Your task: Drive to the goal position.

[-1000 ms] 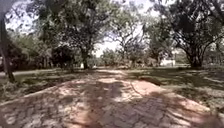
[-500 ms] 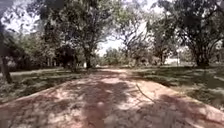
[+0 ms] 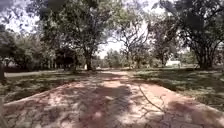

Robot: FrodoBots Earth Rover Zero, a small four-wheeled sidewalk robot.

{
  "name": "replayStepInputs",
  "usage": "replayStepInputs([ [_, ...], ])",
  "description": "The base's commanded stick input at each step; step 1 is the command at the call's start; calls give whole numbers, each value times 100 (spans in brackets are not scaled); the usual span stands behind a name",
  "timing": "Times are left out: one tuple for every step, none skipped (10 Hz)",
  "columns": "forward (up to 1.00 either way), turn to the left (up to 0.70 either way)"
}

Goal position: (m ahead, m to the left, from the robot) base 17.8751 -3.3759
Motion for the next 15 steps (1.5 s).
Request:
replayStepInputs([
  [70,-35],
  [70,-35],
  [70,-24],
  [70,-7],
  [70,0],
  [70,0],
  [70,0],
  [70,0],
  [70,0],
  [70,0],
  [70,0],
  [70,0],
  [70,0],
  [70,0],
  [70,-25],
])
